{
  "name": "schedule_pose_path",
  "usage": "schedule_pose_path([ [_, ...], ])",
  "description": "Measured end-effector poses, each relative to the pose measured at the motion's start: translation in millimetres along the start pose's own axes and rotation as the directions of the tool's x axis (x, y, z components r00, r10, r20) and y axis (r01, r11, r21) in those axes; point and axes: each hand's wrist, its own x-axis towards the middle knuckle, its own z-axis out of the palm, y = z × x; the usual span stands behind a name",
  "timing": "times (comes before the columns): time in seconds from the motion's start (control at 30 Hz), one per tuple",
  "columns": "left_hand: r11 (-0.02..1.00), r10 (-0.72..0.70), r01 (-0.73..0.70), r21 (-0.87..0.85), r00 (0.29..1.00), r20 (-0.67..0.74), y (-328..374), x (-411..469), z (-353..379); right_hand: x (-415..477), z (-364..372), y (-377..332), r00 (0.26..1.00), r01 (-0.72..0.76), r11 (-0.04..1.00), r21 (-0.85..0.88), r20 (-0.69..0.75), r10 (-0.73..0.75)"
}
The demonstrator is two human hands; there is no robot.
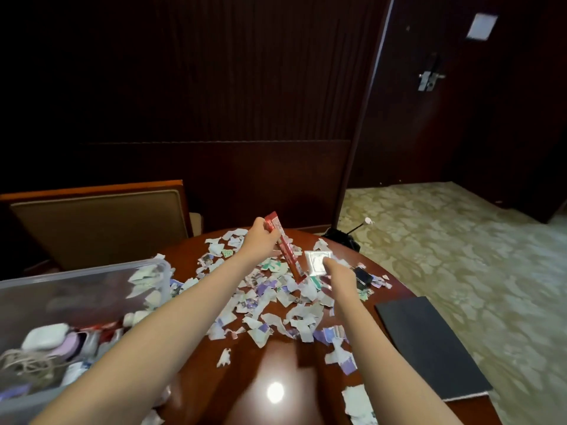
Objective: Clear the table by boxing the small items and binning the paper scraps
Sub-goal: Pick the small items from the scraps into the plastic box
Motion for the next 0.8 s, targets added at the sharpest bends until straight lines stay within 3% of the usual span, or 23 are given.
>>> schedule_pose_path([
  [0.13, 0.989, -0.085, 0.074, -0.127, 0.993, -0.086, 6, -15, -45, -21, 37, -1, 0.973, -0.135, 0.986, 0.099, 0.204, 0.113],
  [0.4, 0.880, -0.225, 0.136, -0.456, 0.963, -0.148, -20, -48, -157, -75, 115, -11, 0.853, -0.229, 0.950, 0.212, 0.514, 0.091],
  [0.6, 0.778, -0.349, 0.146, -0.612, 0.909, -0.228, -55, -77, -220, -109, 177, -10, 0.831, -0.268, 0.940, 0.212, 0.544, 0.114],
  [0.8, 0.688, -0.506, 0.199, -0.697, 0.821, -0.265, -89, -94, -260, -128, 241, 8, 0.872, -0.150, 0.989, -0.016, 0.469, 0.140],
])
